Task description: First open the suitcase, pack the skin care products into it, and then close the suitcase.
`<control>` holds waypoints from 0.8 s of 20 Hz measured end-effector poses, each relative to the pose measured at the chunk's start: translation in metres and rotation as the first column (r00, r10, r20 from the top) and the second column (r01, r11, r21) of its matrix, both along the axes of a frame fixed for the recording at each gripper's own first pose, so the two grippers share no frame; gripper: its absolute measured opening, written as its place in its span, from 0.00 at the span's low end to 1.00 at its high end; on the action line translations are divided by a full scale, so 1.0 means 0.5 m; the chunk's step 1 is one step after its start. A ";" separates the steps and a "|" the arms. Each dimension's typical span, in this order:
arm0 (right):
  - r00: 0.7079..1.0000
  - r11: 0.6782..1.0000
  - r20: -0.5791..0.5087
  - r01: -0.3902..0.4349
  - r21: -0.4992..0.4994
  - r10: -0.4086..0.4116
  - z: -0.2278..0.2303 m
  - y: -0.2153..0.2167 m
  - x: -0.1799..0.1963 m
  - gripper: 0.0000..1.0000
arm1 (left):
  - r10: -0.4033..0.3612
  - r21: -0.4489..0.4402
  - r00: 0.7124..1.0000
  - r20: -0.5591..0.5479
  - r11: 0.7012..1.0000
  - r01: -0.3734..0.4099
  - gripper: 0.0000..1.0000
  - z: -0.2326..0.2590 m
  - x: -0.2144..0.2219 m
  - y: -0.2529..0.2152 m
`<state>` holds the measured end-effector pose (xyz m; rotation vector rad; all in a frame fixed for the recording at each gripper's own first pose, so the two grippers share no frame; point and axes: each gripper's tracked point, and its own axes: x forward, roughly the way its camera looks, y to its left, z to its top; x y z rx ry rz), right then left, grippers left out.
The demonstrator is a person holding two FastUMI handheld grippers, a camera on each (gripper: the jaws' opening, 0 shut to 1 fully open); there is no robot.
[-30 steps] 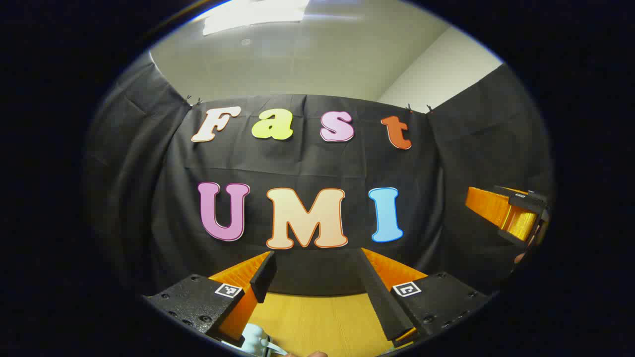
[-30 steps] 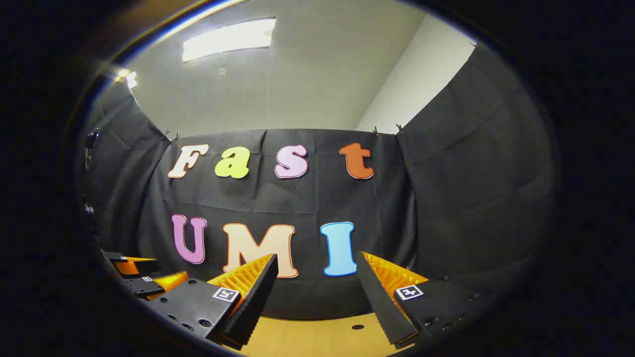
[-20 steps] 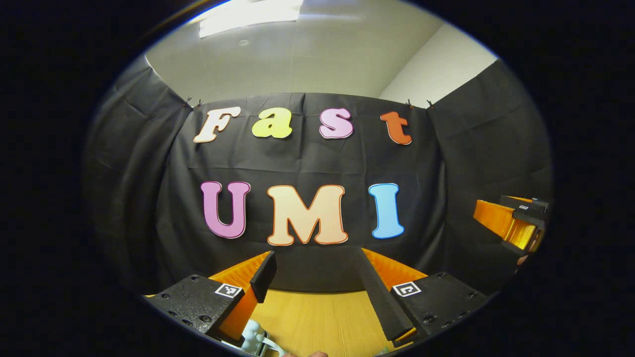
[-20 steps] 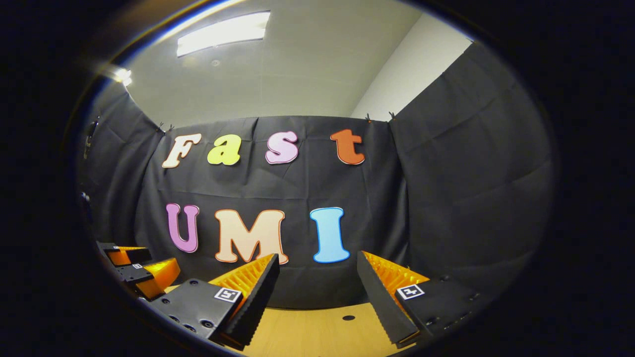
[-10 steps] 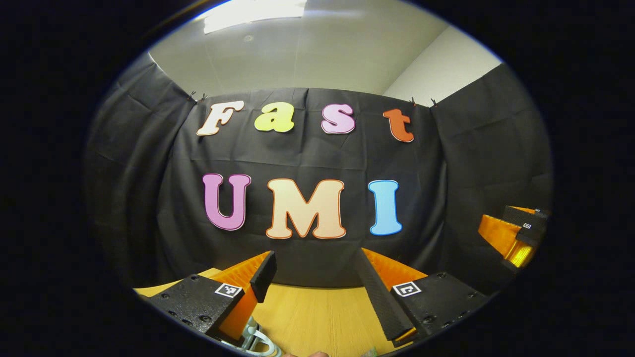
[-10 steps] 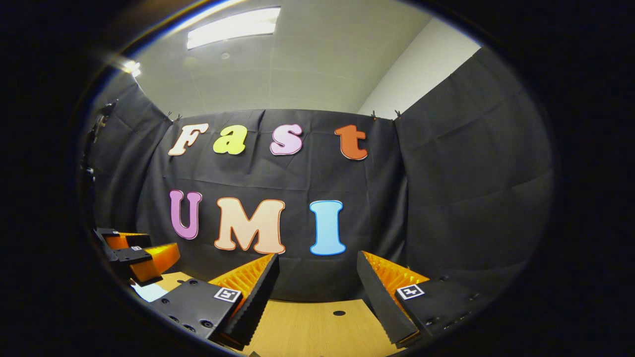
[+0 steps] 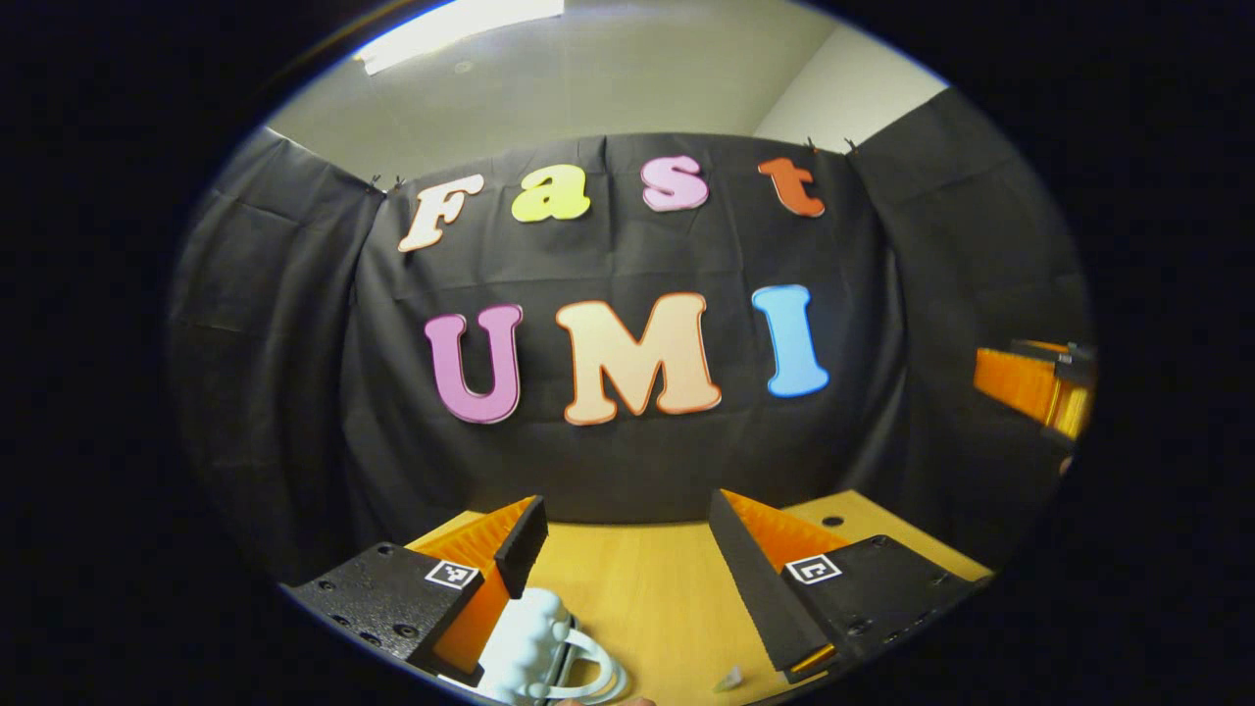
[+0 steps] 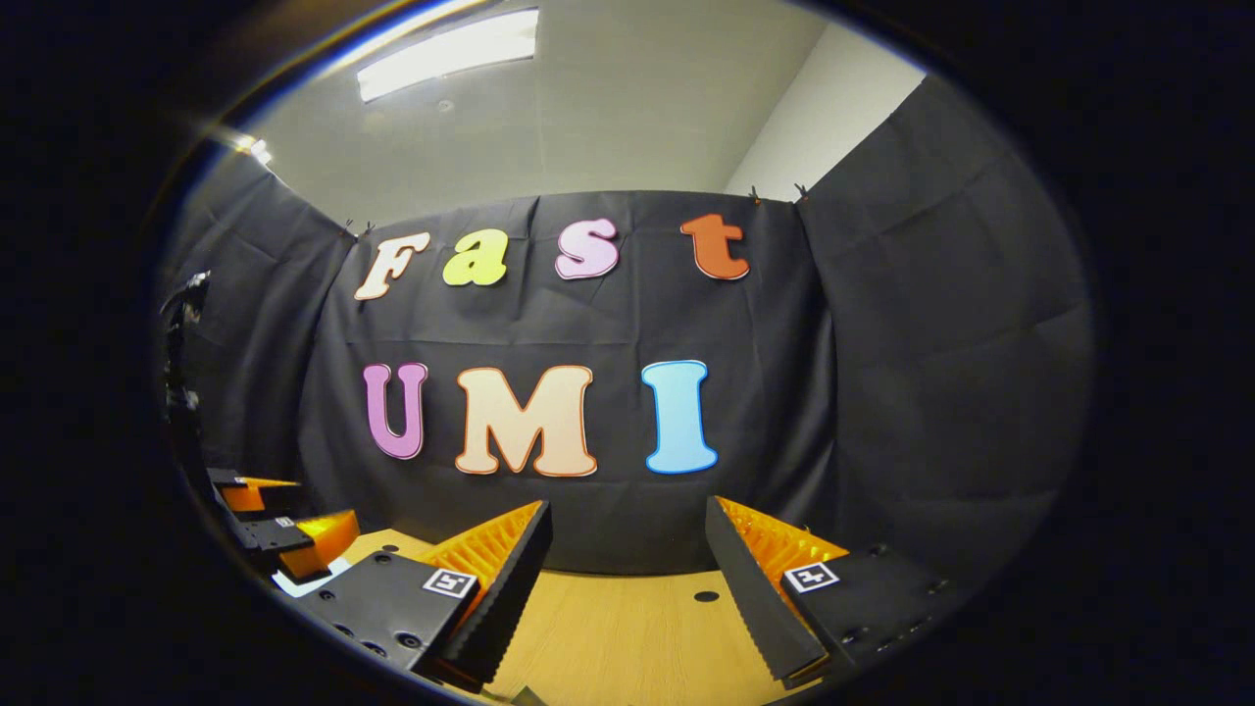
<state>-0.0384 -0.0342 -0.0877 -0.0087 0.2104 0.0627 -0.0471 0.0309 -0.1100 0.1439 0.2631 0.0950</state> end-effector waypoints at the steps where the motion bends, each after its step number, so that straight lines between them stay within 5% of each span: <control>1: 1.000 1.000 -0.013 -0.006 0.002 0.006 -0.015 0.018 -0.001 0.97 | -0.003 0.004 0.999 -0.054 1.000 0.003 0.97 -0.040 -0.012 0.015; 10: 0.988 0.999 -0.153 -0.018 -0.045 0.011 -0.115 0.082 -0.005 0.99 | 0.026 -0.065 0.908 -0.417 0.996 -0.059 0.95 -0.309 -0.077 0.061; 16: 0.985 0.997 -0.173 0.002 -0.078 -0.015 -0.115 0.060 0.005 0.98 | 0.006 -0.092 0.794 -0.608 0.993 -0.078 0.77 -0.441 -0.115 0.052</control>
